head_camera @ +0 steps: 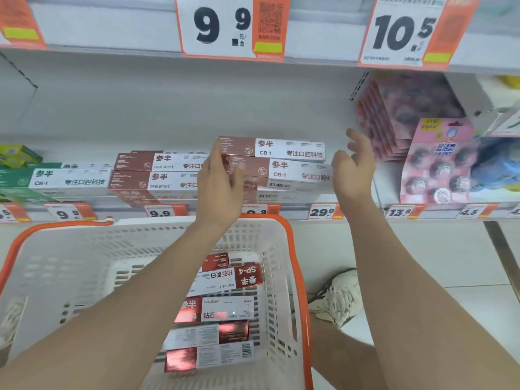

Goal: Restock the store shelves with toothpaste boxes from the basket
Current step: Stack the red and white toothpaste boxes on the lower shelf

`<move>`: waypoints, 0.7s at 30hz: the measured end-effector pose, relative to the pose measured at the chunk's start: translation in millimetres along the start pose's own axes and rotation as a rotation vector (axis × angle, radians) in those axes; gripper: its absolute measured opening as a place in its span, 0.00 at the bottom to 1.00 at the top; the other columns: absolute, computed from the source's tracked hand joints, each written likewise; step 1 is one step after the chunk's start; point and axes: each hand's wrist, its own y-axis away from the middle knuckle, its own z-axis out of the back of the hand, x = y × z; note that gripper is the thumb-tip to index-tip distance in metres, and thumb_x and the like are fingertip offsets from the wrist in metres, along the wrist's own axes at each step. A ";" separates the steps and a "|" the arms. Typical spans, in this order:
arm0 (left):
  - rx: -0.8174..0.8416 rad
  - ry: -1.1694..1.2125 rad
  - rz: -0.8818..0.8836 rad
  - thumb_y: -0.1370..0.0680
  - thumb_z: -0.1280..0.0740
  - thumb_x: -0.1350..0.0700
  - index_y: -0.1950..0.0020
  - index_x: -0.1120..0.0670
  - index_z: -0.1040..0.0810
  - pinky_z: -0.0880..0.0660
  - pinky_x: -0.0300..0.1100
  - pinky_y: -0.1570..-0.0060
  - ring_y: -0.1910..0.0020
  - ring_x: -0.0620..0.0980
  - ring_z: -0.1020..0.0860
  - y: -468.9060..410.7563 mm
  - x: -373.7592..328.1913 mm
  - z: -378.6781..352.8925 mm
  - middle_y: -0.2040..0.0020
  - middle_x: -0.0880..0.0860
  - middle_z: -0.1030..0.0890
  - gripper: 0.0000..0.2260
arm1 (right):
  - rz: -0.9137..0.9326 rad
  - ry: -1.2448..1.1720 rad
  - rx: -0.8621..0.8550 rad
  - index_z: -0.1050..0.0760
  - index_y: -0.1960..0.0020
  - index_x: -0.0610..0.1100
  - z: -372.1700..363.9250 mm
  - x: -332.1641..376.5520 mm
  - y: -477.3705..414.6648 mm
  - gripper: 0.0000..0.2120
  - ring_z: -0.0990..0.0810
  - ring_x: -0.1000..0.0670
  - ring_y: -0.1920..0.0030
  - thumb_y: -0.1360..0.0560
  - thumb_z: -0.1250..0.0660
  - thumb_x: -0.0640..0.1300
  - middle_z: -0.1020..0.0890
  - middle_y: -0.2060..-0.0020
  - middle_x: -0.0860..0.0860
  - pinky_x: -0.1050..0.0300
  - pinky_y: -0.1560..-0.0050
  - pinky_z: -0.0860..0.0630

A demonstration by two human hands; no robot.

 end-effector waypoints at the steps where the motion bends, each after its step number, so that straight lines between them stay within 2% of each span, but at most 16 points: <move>1: -0.009 0.004 -0.004 0.15 0.40 0.45 0.17 0.48 0.41 0.26 0.57 0.31 0.32 0.51 0.24 1.0 0.0 -0.5 0.32 0.46 0.22 0.26 | -0.073 0.001 0.002 0.28 0.29 0.58 -0.9 -1.9 3.7 0.30 0.29 0.43 0.32 0.31 0.41 0.49 0.24 0.37 0.50 0.41 0.29 0.31; 3: -0.032 0.007 -0.012 0.14 0.40 0.50 0.19 0.47 0.38 0.23 0.53 0.34 0.37 0.50 0.21 2.0 -2.3 -0.8 0.34 0.45 0.20 0.23 | -0.192 -0.024 0.061 0.31 0.28 0.60 -2.8 -6.1 7.7 0.31 0.25 0.43 0.35 0.32 0.40 0.51 0.22 0.38 0.47 0.43 0.32 0.28; 4: -0.038 0.011 -0.017 0.14 0.39 0.52 0.20 0.48 0.37 0.22 0.47 0.37 0.41 0.48 0.19 2.7 -4.1 -0.4 0.37 0.44 0.19 0.22 | -0.244 -0.084 0.092 0.33 0.27 0.59 -3.8 -6.1 9.5 0.30 0.23 0.46 0.39 0.29 0.39 0.50 0.21 0.39 0.47 0.47 0.36 0.25; 6: -0.051 0.011 -0.023 0.14 0.40 0.56 0.22 0.50 0.34 0.23 0.34 0.48 0.51 0.45 0.18 5.0 -7.3 0.6 0.42 0.44 0.17 0.19 | -0.279 -0.193 0.133 0.35 0.23 0.53 -3.6 -5.1 11.2 0.28 0.20 0.51 0.46 0.23 0.39 0.41 0.21 0.41 0.48 0.56 0.45 0.25; 8: -0.073 0.012 -0.008 0.13 0.40 0.55 0.25 0.53 0.31 0.24 0.36 0.55 0.57 0.44 0.19 6.5 -5.9 1.6 0.47 0.45 0.16 0.16 | -0.231 -0.212 0.165 0.34 0.22 0.48 -2.4 -5.9 14.0 0.27 0.19 0.53 0.44 0.20 0.38 0.36 0.21 0.39 0.49 0.60 0.47 0.25; 10: -0.100 0.007 0.018 0.12 0.41 0.52 0.28 0.54 0.27 0.28 0.37 0.58 0.59 0.41 0.21 6.7 -0.6 1.1 0.50 0.45 0.17 0.15 | -0.205 -0.206 0.215 0.32 0.22 0.46 0.0 -6.4 19.2 0.26 0.19 0.54 0.40 0.19 0.36 0.37 0.19 0.37 0.50 0.61 0.44 0.24; 12: -0.120 0.003 0.016 0.12 0.42 0.49 0.32 0.53 0.23 0.32 0.29 0.61 0.60 0.36 0.22 9.1 2.4 1.8 0.54 0.42 0.19 0.14 | -0.181 -0.209 0.279 0.27 0.25 0.46 0.1 -7.9 22.4 0.23 0.18 0.51 0.37 0.20 0.36 0.38 0.17 0.36 0.51 0.55 0.35 0.23; 14: -0.121 0.013 0.003 0.12 0.43 0.46 0.35 0.52 0.21 0.34 0.27 0.64 0.63 0.35 0.24 11.3 2.7 4.3 0.59 0.40 0.21 0.15 | -0.129 -0.190 0.324 0.23 0.29 0.49 -0.6 -7.3 25.3 0.21 0.17 0.51 0.37 0.19 0.40 0.36 0.15 0.39 0.54 0.52 0.33 0.23; 18: -0.097 0.025 -0.012 0.12 0.44 0.45 0.36 0.51 0.21 0.36 0.30 0.69 0.68 0.37 0.25 15.3 5.8 6.9 0.66 0.41 0.24 0.16 | -0.085 -0.196 0.334 0.21 0.31 0.50 0.5 -7.2 27.6 0.21 0.17 0.50 0.36 0.18 0.41 0.35 0.14 0.40 0.54 0.46 0.29 0.25; 21: -0.102 -0.013 -0.032 0.11 0.44 0.46 0.35 0.53 0.21 0.36 0.31 0.70 0.69 0.41 0.26 18.5 7.9 6.7 0.67 0.42 0.25 0.16 | -0.054 -0.171 0.321 0.21 0.32 0.49 1.6 -9.8 29.8 0.20 0.17 0.50 0.37 0.18 0.41 0.35 0.14 0.40 0.55 0.45 0.29 0.25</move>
